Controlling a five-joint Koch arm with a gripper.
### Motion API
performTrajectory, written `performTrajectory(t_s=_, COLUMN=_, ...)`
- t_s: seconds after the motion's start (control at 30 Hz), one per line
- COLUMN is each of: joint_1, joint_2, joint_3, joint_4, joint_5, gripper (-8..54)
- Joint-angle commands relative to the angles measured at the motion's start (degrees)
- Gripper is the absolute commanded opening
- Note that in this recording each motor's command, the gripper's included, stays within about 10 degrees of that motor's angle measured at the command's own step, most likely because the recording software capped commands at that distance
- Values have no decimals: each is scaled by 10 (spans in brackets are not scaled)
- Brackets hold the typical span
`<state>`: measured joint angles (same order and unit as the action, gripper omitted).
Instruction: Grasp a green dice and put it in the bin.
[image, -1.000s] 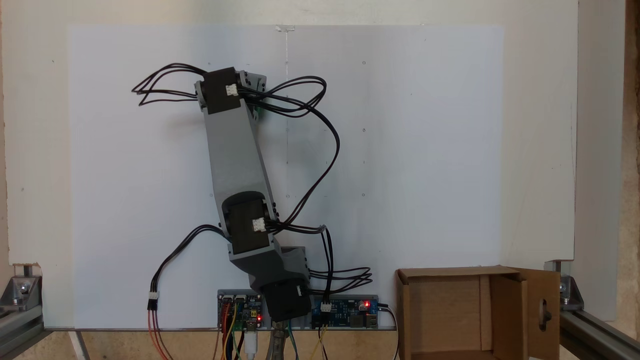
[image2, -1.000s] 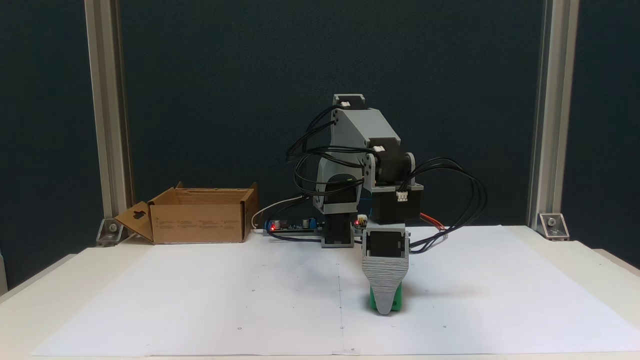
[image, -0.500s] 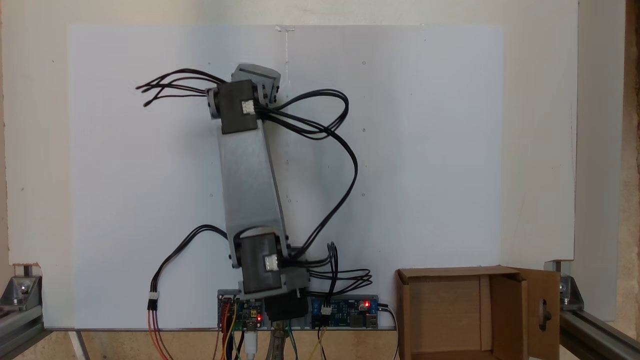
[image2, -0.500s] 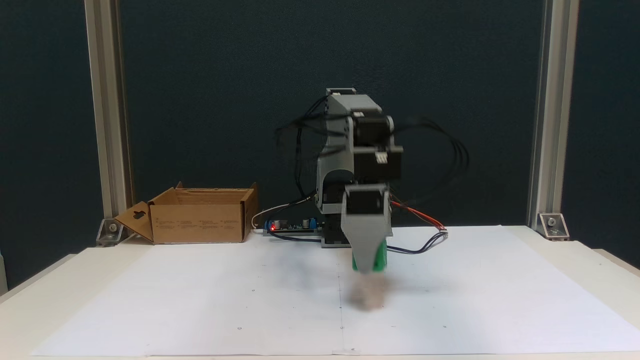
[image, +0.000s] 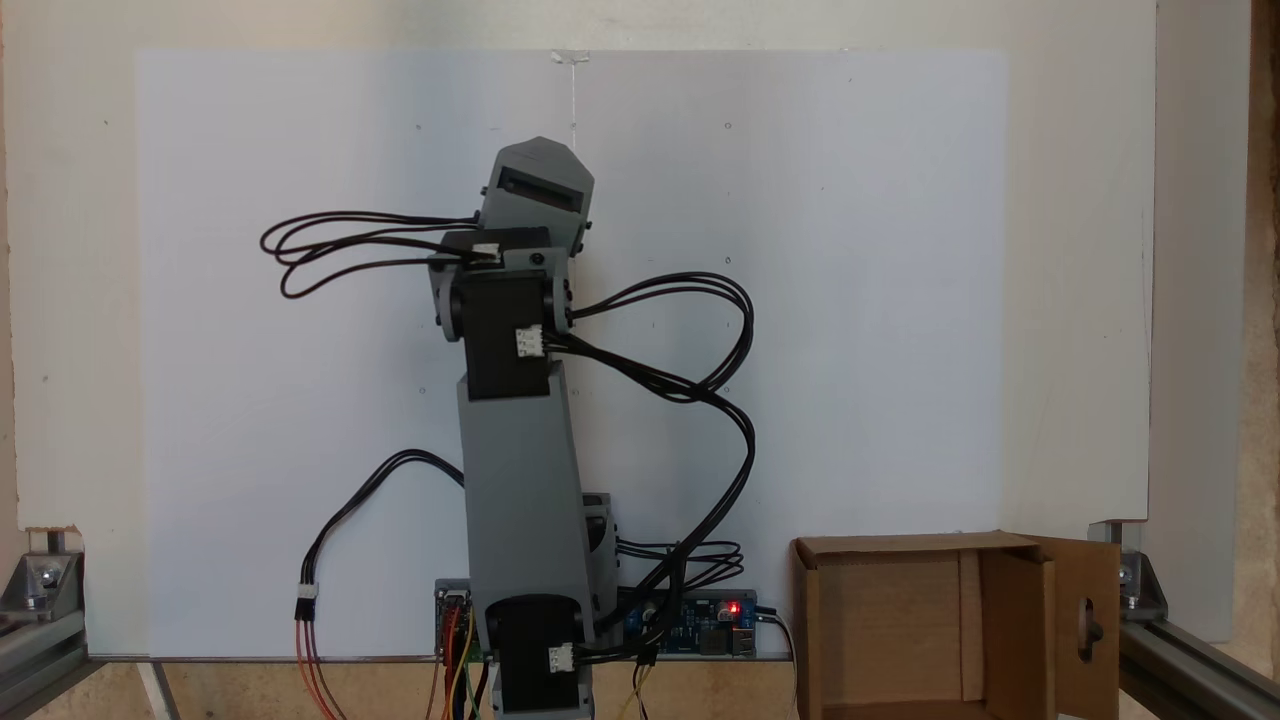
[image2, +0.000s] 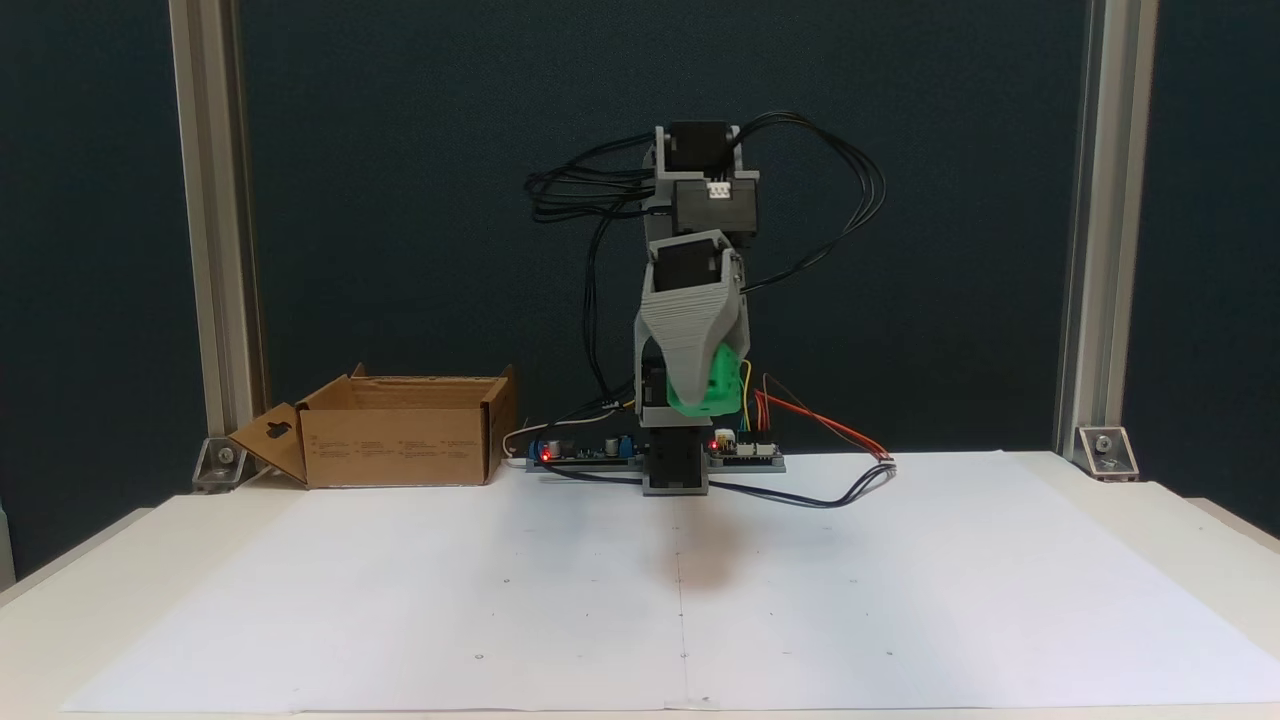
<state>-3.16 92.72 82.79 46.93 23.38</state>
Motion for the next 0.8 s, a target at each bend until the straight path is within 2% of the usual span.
performTrajectory(t_s=0.0, joint_1=29, joint_2=18, joint_3=-29, joint_4=-1, joint_5=15, gripper=121)
performTrajectory(t_s=0.2, joint_1=150, joint_2=18, joint_3=-29, joint_4=-2, joint_5=-40, gripper=121)
performTrajectory(t_s=0.77, joint_1=578, joint_2=60, joint_3=-28, joint_4=28, joint_5=-290, gripper=121)
